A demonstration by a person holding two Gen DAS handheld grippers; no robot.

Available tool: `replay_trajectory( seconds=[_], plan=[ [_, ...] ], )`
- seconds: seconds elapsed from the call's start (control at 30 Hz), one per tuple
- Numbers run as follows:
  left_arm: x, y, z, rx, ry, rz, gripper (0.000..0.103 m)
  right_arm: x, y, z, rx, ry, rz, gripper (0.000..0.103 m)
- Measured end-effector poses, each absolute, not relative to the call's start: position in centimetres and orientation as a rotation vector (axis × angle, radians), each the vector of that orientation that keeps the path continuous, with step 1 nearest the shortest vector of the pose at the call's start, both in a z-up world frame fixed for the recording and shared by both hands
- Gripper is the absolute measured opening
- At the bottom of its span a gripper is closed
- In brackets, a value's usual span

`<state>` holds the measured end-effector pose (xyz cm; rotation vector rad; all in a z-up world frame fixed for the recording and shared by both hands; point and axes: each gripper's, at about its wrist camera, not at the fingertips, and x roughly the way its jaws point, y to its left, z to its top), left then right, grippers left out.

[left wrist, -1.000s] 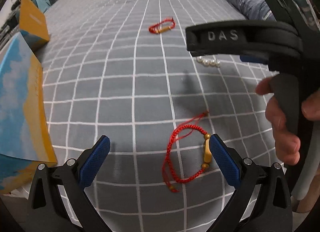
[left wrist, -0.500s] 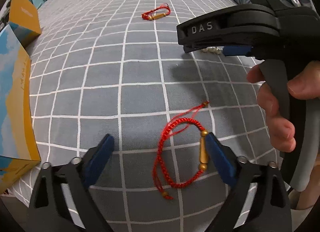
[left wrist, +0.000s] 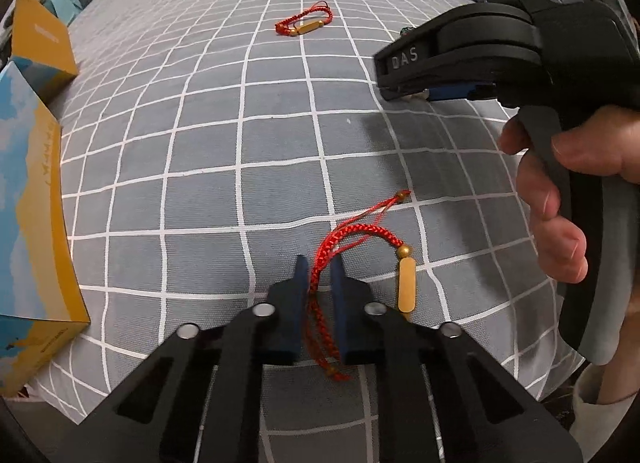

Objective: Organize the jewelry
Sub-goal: 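Grasp the red string bracelet with the left tool while the right tool grasps the pearl bracelet, then lift and carry the red string bracelet and pearl bracelet over the box with both tools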

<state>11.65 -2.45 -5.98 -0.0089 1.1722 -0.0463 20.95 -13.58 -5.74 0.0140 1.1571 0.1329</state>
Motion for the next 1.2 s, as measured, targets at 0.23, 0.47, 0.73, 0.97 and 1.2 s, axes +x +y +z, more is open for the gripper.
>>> replay_trajectory(
  seconds=[0.23,0.47,0.73,0.97,1.2],
  plan=[
    [11.4,-1.9,-5.4,-0.029,1.166,-0.058,0.004,20.8,-13.9,-5.5,0.039,1.163,0.114,0.025],
    [11.3,-2.1,-4.8,-0.021,1.154,-0.055,0.004,20.5,-13.9,-5.2,0.045,1.165,0.107,0.025],
    [11.3,-1.4,-3.9,-0.022,1.131,-0.032,0.004,20.0,-14.1,-4.6,0.054,1.155,0.101,0.025],
    [11.4,-0.5,-2.9,-0.035,1.107,-0.013,0.004,19.4,-14.3,-3.9,0.056,1.137,0.096,0.025],
    [11.8,0.7,-2.2,-0.049,1.088,0.014,0.004,18.3,-14.2,-2.7,0.046,1.104,0.087,0.025]
  ],
)
